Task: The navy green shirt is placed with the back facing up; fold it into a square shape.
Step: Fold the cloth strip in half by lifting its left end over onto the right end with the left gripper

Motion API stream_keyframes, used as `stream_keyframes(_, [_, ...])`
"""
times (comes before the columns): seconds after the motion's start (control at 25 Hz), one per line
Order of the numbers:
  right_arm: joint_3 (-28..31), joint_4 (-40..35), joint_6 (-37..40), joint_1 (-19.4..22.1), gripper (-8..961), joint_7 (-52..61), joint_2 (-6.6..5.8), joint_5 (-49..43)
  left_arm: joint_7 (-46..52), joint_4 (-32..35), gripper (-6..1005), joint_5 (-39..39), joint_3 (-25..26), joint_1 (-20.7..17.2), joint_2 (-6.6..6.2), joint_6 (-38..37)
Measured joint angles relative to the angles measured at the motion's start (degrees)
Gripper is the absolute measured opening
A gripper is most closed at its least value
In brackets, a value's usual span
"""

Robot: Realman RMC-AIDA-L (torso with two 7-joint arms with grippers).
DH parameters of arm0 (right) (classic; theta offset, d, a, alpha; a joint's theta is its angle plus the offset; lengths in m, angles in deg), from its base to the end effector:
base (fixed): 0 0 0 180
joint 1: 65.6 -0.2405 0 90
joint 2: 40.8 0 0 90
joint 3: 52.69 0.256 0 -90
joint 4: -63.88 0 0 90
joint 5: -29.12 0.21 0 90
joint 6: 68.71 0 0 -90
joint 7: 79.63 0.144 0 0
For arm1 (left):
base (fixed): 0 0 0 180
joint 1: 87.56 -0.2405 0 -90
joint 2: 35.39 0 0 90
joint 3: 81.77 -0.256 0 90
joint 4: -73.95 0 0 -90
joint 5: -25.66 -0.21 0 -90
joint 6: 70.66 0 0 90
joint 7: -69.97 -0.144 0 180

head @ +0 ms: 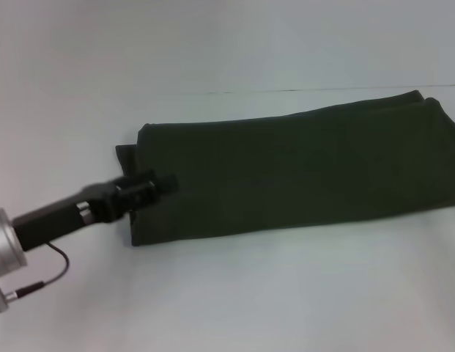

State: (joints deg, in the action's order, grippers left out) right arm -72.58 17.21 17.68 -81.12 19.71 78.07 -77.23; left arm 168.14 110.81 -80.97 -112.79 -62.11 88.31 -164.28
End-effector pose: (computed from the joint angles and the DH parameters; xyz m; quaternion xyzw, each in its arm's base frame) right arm 0.3567 0.2801 0.0974 -0.7464 0.4536 0.3578 0.3302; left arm -0.2636 0.3061 -0.0010 -0.8152 -0.4110 -0.3958 0.0993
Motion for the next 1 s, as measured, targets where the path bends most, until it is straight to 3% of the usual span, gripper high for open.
stream_keyframes(0.32, [-0.4, 0.6, 1.1, 0.0, 904, -0.8, -0.94, -0.1, 7.9, -1.9, 889, -1.0, -6.2, 1.1, -0.01, 2.9])
stream_keyframes(0.72, [-0.3, 0.5, 0.8, -1.5, 899, 3.2, -3.03, -0.1, 21.7, -2.2, 887, -3.0, -7.3, 1.9, -0.74, 10.1])
stream_keyframes(1.0, [-0.6, 0.0, 1.5, -2.8, 900, 7.1, -3.67, -0.1, 26.1, -2.2, 888, -5.5, -7.5, 2.3, -1.78, 12.1])
